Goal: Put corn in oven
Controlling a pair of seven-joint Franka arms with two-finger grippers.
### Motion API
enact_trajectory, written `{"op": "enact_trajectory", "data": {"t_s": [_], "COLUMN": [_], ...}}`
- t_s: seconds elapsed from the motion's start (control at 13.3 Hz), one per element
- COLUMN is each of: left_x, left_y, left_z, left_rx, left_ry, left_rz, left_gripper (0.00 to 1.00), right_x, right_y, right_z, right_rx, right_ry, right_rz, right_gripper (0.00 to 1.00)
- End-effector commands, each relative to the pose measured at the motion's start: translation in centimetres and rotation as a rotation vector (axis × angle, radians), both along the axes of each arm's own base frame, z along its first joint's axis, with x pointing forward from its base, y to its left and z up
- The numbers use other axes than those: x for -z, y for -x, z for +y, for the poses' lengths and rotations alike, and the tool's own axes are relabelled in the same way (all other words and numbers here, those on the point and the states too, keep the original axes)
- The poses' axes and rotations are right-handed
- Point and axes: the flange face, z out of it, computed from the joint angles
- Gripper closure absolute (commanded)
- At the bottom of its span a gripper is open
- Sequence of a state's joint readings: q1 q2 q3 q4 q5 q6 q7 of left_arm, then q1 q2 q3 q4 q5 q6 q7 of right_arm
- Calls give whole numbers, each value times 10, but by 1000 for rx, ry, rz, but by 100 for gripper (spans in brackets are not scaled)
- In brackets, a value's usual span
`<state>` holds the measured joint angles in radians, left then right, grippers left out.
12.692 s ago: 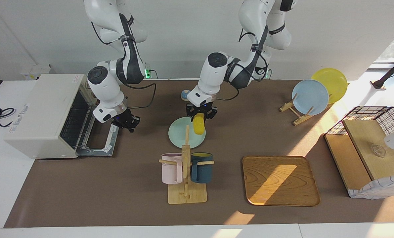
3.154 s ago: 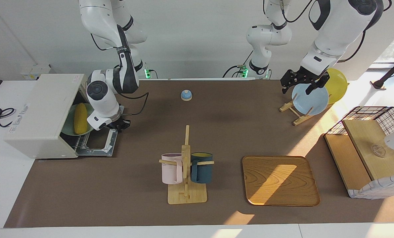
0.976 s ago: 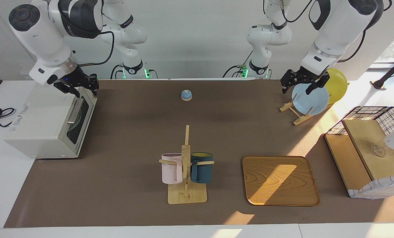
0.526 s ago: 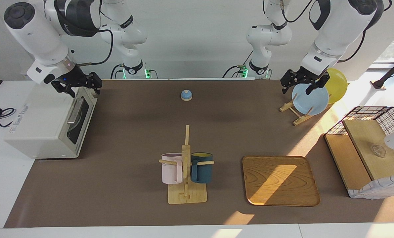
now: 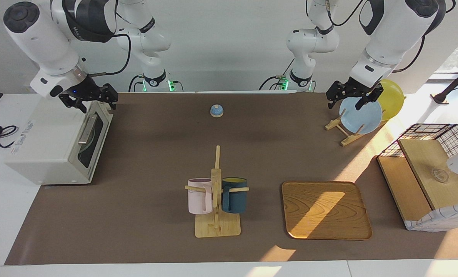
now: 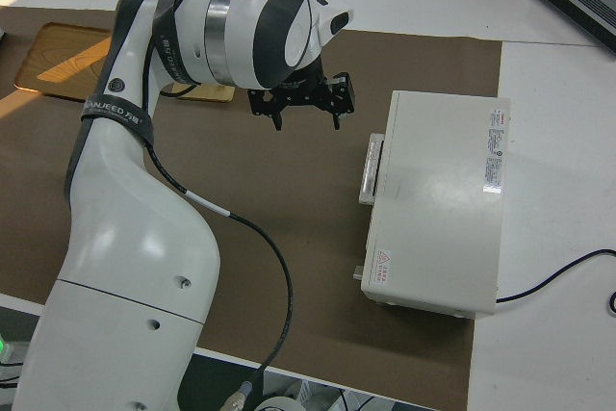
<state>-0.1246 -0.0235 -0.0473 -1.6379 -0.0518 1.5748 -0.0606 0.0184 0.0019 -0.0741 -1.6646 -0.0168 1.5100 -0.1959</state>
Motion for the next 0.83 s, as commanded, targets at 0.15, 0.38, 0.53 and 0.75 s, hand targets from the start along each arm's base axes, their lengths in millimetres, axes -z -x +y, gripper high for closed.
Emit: {"op": "enact_trajectory", "data": {"t_s": [0.15,0.38,0.53,0.75], "left_x": [-6,-6,-6,-6], "left_y": [5,5,5,5], "left_z": [3,3,3,3], "left_rx": [5,5,5,5], "left_ry": [-19,-19,-19,-19], "left_rz": [-8,-8,-8,-8], "left_gripper": [0,0,0,0], "right_x": [-2,-4,-5,-6], "right_y": [-2,-3,-3,-3], "right_z": [-13,-20,-18,-16], "right_rx": [41,96,93,90], "right_ry": [-4,0,1,-1], "right_rz": [1,-7,-10,-13], "right_gripper": [0,0,0,0]}}
